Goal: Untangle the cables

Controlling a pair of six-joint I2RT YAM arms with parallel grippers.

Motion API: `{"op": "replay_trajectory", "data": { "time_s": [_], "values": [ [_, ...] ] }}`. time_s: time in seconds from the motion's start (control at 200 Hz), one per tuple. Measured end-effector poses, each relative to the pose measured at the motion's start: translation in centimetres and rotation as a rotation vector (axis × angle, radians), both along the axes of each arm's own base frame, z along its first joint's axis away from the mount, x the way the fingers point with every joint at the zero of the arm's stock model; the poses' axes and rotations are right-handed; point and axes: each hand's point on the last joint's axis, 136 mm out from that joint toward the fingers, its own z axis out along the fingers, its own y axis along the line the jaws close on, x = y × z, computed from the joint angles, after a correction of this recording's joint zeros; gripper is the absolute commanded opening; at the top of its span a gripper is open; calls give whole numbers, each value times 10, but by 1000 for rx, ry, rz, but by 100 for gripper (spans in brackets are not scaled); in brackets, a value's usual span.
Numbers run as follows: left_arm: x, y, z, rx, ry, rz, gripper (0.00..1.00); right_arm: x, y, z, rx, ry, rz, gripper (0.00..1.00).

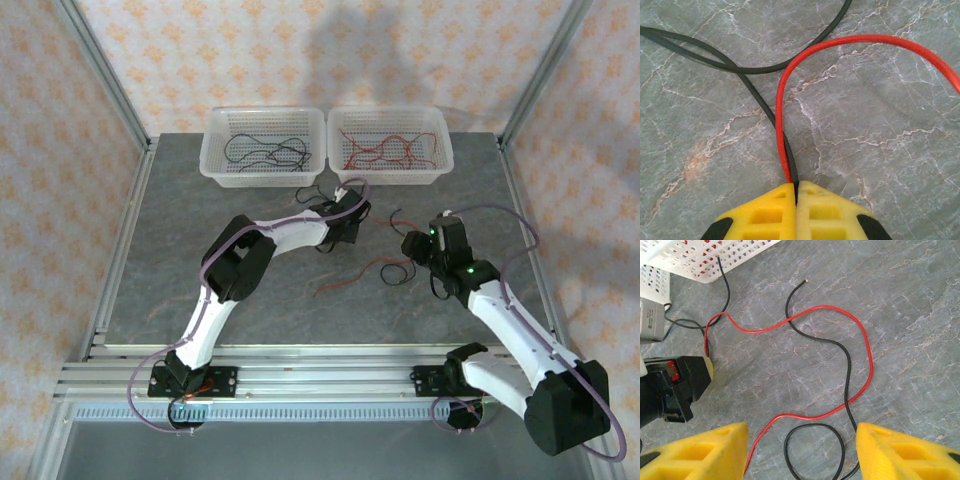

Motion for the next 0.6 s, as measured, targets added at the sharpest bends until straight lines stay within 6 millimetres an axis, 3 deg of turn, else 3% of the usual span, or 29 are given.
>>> {"op": "replay_trajectory", "data": {
  "time_s": [0.145,0.255,0.46,0.521,0.551,0.601],
  "values": [
    [-29,12,2,16,29,-6,0,-1,0,0,-1,2,0,58],
    [-73,15,4,49,78,-45,0,-1,0,-1,-2,7,0,58],
    [-162,-10,30,33,115,-183,0,-1,0,-1,-2,7,0,58],
    [-182,-12,38,24,121,-202,16,-1,0,-1,-2,7,0,58],
    [-190,-10,41,20,125,-203,32,-1,0,-1,-2,6,0,58],
    [-197,-6,46,12,130,-195,46,-1,0,-1,-2,6,0,58]
  ]
}}
